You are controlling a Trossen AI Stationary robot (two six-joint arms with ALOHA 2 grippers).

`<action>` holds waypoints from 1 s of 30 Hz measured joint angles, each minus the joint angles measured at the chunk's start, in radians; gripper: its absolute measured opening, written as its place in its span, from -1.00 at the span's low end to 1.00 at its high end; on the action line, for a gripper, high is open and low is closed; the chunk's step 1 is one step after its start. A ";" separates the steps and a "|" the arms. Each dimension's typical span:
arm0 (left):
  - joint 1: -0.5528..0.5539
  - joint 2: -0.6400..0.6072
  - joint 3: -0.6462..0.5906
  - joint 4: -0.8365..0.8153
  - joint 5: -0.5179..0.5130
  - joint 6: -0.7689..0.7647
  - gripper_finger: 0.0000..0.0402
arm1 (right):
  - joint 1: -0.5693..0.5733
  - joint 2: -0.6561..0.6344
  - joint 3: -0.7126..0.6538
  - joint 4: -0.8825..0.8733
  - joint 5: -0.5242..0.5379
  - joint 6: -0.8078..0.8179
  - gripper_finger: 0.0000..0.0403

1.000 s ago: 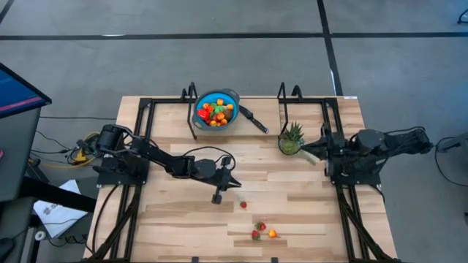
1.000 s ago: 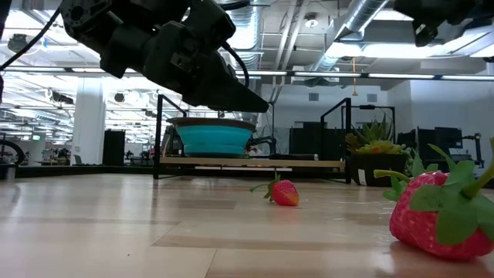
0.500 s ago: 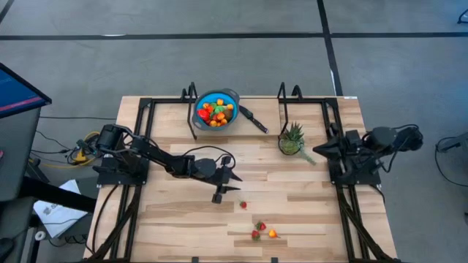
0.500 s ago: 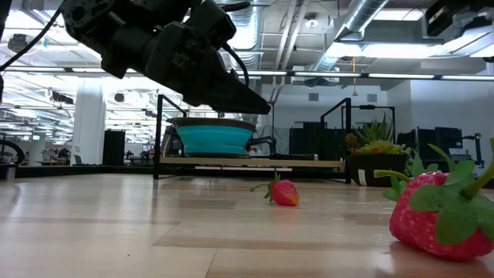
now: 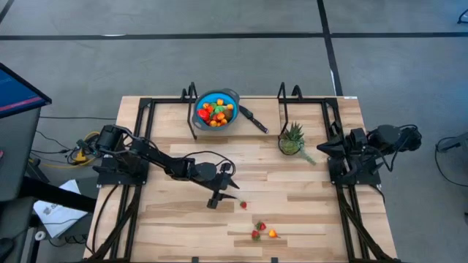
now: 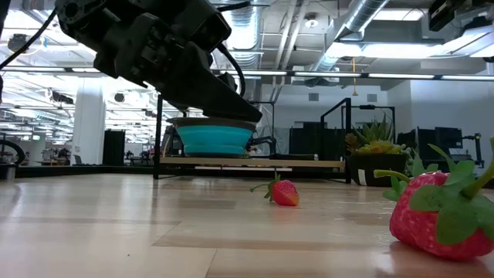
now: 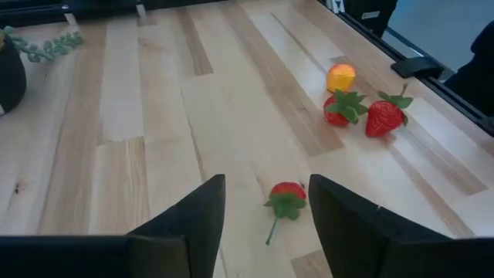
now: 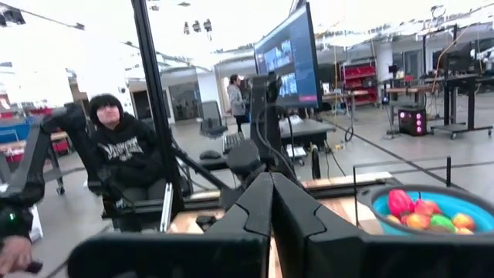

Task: Pick & Place Fruit
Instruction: Put the strawberry into the basket

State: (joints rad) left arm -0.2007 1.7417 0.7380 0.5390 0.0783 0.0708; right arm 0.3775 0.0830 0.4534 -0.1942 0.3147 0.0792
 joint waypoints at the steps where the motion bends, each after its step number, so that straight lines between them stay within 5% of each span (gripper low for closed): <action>1: 0.003 0.005 0.000 0.002 0.000 0.000 -0.10 | 0.000 0.000 0.000 0.011 0.000 0.000 -1.00; 10: -0.001 0.166 0.003 0.101 0.051 -0.033 -0.09 | 0.003 0.002 0.030 0.020 -0.001 -0.010 -1.00; 30: 0.012 0.261 0.029 0.124 0.060 -0.026 -0.12 | 0.002 0.002 0.036 0.015 -0.002 -0.053 -1.00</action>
State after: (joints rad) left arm -0.1883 2.0024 0.7670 0.6629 0.1385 0.0452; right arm 0.3794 0.0845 0.4892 -0.1794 0.3124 0.0261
